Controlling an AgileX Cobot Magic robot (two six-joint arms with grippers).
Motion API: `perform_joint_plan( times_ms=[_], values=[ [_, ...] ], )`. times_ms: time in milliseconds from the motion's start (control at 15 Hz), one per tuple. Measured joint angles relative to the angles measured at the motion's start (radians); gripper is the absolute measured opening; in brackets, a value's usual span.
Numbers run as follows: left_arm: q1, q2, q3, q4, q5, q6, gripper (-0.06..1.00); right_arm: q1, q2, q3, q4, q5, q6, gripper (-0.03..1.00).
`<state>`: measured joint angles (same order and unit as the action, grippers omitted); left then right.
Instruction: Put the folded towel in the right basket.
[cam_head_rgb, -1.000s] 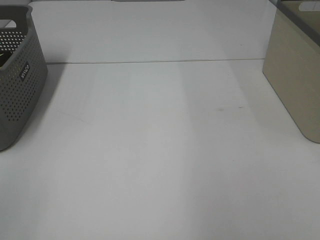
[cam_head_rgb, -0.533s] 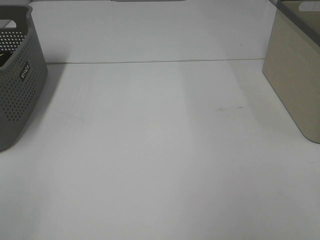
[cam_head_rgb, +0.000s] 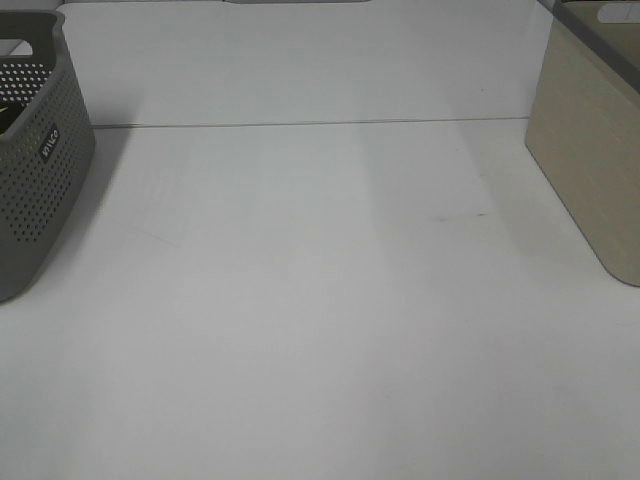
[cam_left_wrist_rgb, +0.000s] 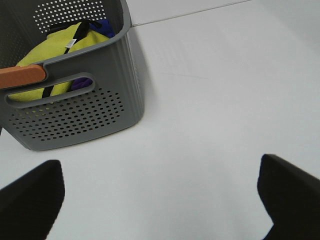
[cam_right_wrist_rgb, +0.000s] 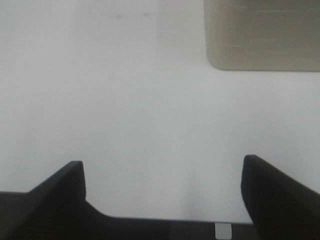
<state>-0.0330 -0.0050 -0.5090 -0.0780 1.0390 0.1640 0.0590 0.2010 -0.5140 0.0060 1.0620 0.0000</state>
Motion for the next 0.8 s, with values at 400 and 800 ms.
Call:
perform_joint_plan(
  times_ms=[400,800],
  values=[
    [0.000,0.000,0.000,0.000,0.000,0.000,0.99,0.000,-0.182,0.007,0.046,-0.001,-0.056,0.79],
    [0.000,0.000,0.000,0.000,0.000,0.000,0.99,0.000,-0.182,0.007,0.046,-0.001,-0.056,0.79]
  ],
)
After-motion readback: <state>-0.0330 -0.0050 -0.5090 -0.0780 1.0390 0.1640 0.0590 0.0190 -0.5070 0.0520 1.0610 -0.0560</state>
